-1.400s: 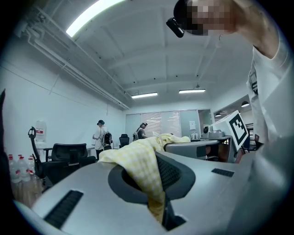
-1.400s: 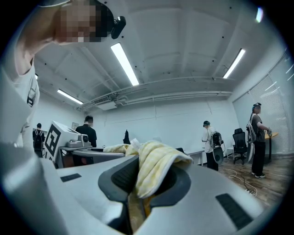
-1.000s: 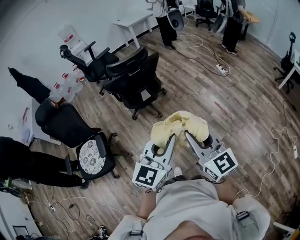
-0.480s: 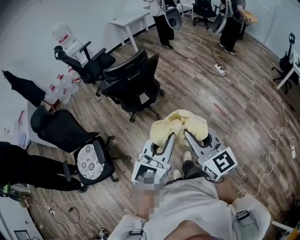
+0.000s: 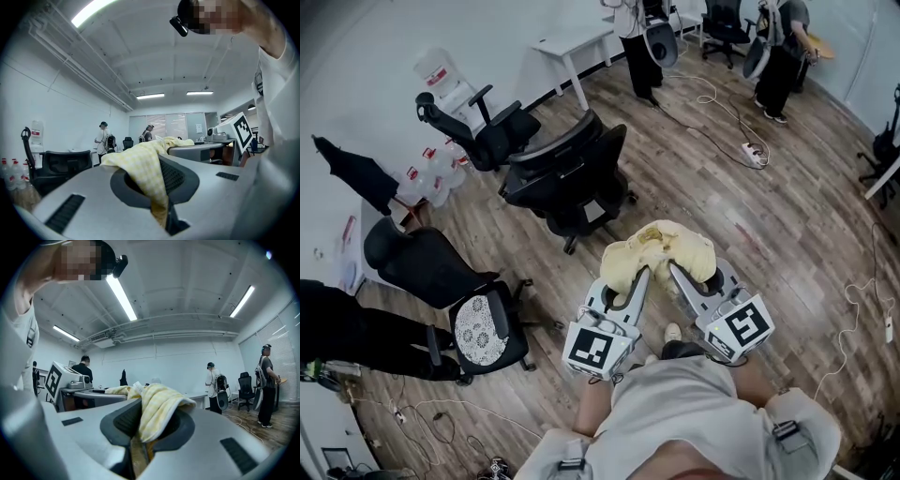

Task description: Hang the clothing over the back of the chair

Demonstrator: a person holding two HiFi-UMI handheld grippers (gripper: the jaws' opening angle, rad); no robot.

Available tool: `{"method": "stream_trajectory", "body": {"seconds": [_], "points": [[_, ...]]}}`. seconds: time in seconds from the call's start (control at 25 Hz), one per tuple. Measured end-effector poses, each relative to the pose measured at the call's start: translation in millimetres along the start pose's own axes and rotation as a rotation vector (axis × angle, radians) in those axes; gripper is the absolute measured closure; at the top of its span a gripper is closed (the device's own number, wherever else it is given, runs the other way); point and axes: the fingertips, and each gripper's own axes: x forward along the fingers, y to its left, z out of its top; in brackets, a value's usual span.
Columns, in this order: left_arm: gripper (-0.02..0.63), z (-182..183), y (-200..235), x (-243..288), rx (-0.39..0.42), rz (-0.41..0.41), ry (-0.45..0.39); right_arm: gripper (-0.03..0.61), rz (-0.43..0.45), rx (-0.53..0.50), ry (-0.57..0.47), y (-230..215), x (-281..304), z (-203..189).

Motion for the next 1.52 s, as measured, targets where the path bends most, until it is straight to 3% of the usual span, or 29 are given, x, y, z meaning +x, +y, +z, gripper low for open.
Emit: {"method": "stream_trajectory", "body": {"seconds": [0.48, 0.76, 1.08, 1.52], "points": [[0.577, 4.9, 21.5, 53.1, 0.018, 0.091, 0.01, 0.508, 0.086, 0.004, -0.01, -56.0, 27.9, 1.7], [0.577, -1.9, 33.1, 72.2, 0.008, 0.095, 0.016, 0.508, 0.1, 0.018, -0.001, -74.9, 43.1, -3.9], [0.577, -4.6, 63.5, 89.6, -0.009, 0.095, 0.029, 0.508, 0.09, 0.022, 0.019, -91.0, 73.8, -6.8], [0.577, 2.6, 117.0, 119.8, -0.011, 0.039, 0.011, 0.508, 0.013, 0.024, 0.03, -118.1, 125.8, -3.6]]}}
